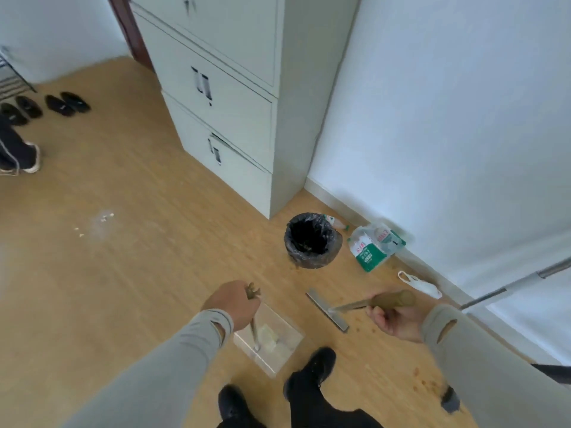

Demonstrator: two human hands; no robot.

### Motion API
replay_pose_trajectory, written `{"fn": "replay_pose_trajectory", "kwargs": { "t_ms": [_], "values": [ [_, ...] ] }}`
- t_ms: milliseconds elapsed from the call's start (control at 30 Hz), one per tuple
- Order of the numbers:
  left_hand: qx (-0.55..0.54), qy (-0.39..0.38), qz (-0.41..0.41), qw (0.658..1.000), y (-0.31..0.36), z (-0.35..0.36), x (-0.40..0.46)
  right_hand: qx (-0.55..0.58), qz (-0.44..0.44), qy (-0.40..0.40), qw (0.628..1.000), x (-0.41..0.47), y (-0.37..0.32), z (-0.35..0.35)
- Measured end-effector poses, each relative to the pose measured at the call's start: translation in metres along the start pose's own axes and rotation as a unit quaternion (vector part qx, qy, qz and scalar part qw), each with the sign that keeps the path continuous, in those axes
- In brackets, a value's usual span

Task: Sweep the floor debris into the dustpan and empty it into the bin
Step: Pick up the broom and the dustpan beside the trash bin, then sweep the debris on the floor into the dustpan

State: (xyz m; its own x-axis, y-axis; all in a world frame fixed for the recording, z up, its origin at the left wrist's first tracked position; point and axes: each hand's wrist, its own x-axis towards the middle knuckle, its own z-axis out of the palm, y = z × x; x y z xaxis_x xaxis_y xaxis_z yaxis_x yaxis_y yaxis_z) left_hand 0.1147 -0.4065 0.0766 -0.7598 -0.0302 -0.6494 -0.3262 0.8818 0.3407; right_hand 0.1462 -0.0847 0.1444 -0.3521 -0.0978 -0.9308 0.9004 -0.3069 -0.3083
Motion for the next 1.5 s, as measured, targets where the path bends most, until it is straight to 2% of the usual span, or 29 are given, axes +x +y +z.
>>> {"fn": "replay_pose_trajectory", "kwargs": {
  "t_ms": [233, 433, 500, 567, 633, 700, 833, 900, 1100, 1200, 1333, 1500],
  "values": [
    [-0.068, 0.088, -0.083, 0.990, -0.147, -0.076, -0.059, -0.076, -0.039, -0.056, 0.995, 0.036, 0.019, 0.143],
    [-0.115, 0.149, -0.118, 0.975, -0.216, -0.109, -0.072, -0.076, -0.068, -0.084, 0.991, 0.051, 0.008, 0.227],
    [-0.098, 0.162, -0.123, 0.974, -0.227, -0.122, -0.064, -0.159, -0.042, -0.045, 0.985, 0.062, 0.006, 0.234],
    [-0.078, 0.169, -0.127, 0.974, -0.233, -0.136, -0.051, -0.320, 0.006, 0.040, 0.946, 0.081, 0.005, 0.236],
    [-0.073, 0.169, -0.129, 0.974, -0.238, -0.149, -0.032, -0.364, 0.053, 0.095, 0.925, 0.105, 0.000, 0.241],
    [-0.076, 0.169, -0.130, 0.974, -0.240, -0.165, -0.008, -0.348, 0.072, 0.109, 0.928, 0.135, -0.016, 0.251],
    [-0.071, 0.160, -0.139, 0.975, -0.241, -0.202, 0.050, -0.295, 0.026, 0.122, 0.947, 0.202, -0.067, 0.286],
    [-0.065, 0.148, -0.152, 0.975, -0.242, -0.220, 0.082, -0.237, 0.039, 0.100, 0.966, 0.234, -0.093, 0.309],
    [-0.003, 0.102, -0.174, 0.979, -0.252, -0.267, 0.172, -0.178, 0.073, 0.103, 0.976, 0.318, -0.148, 0.394],
    [0.007, 0.081, -0.170, 0.982, -0.261, -0.281, 0.207, -0.225, 0.102, 0.099, 0.964, 0.342, -0.148, 0.440],
    [0.004, 0.072, -0.169, 0.983, -0.278, -0.293, 0.237, -0.256, 0.132, 0.051, 0.956, 0.356, -0.126, 0.483],
    [-0.008, 0.062, -0.151, 0.986, -0.303, -0.304, 0.260, -0.348, 0.192, -0.004, 0.918, 0.335, -0.129, 0.509]
  ]
}}
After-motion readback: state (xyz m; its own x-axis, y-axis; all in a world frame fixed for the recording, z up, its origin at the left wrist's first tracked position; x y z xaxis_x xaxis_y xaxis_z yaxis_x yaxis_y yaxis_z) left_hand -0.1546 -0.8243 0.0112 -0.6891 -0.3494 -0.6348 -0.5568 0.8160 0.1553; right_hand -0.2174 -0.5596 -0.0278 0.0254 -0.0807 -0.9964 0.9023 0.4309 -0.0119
